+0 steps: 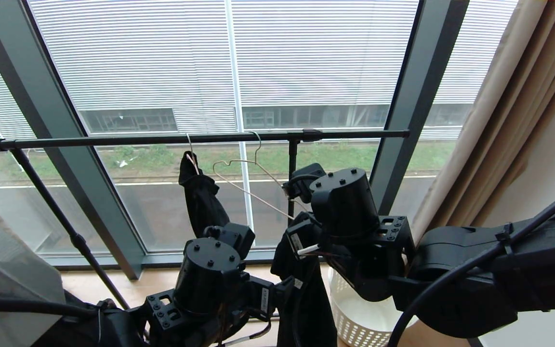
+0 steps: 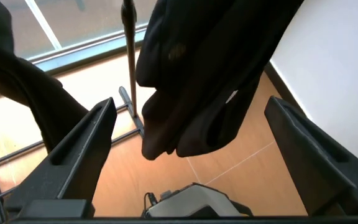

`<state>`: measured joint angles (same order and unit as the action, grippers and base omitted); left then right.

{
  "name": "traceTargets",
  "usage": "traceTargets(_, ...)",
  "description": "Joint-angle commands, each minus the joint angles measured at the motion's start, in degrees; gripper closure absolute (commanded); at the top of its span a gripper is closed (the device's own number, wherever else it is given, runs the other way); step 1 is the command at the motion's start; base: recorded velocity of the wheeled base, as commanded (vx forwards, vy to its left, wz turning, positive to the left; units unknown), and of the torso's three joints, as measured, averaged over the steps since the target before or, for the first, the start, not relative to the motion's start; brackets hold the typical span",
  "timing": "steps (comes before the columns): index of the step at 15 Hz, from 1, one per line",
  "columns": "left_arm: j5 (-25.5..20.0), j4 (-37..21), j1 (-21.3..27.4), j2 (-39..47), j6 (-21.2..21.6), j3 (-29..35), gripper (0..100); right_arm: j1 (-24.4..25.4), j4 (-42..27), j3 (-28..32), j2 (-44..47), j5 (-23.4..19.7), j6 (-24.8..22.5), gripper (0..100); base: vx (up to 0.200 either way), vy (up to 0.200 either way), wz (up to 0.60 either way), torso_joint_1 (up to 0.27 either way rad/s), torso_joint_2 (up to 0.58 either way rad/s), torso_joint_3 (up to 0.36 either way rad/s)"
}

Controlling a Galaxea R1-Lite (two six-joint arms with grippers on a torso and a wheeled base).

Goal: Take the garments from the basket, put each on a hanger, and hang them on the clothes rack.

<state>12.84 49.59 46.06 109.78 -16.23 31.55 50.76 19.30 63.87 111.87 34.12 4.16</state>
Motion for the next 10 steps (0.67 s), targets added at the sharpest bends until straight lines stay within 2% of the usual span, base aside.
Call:
traceTargets(1, 0.4, 0.2, 0.1, 4.3, -0.6, 1.5, 0, 0.6, 0.0, 0.1, -0.8, 0.4, 0.2, 100, 0.000, 0.000, 0.00, 0.000, 0.00, 0.000)
traceTargets(3, 0.5, 0.2, 0.4, 6.6, -1.0, 2.3, 0, 0.6, 0.0, 0.2, -1.0, 0.6, 0.2, 100, 0.000, 0.000, 0.00, 0.000, 0.00, 0.000)
traceTargets(5, 2.9, 0.2, 0.2, 10.4, -3.7, 4.2, 0, 0.6, 0.0, 0.2, -1.0, 1.4, 0.3, 100, 0.000, 0.000, 0.00, 0.000, 0.00, 0.000)
traceTargets(10, 3.8, 0.2, 0.4, 14.8, -4.7, 5.4, 0, 0.6, 0.0, 0.4, -0.9, 3.8, 2.2, 100, 0.000, 0.000, 0.00, 0.000, 0.00, 0.000)
